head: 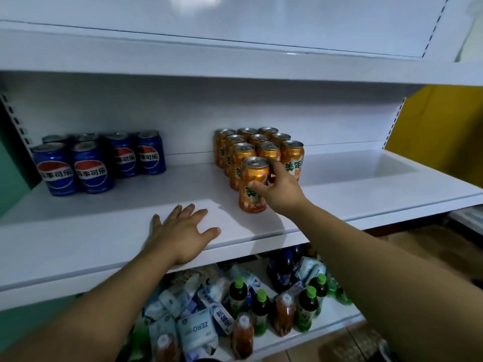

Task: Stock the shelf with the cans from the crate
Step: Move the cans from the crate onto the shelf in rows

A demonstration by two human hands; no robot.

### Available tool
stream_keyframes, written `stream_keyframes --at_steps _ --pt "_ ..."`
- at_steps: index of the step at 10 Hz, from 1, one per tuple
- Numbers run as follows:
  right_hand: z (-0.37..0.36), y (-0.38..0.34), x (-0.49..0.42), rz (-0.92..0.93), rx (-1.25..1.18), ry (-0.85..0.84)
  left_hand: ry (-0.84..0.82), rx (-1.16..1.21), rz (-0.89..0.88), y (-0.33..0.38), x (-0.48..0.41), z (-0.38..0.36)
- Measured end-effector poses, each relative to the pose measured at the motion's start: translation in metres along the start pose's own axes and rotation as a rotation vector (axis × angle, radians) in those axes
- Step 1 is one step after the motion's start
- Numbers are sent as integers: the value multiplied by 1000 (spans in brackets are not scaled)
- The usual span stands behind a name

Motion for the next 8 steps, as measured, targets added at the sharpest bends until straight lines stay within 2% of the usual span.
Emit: stream_keyframes --at_steps 8 --pt "-11 13 -24 -29 49 -80 16 9 0 0 1 1"
Point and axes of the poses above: each hand's wrist, its own x-axis away from the middle knuckle, its own z-axis out of the back of the hand, y = z × x, the point moved 10 cm from there along -x, towards the middle knuckle, and after that the axes turned 11 degrees about z, right-handed, at the moved point
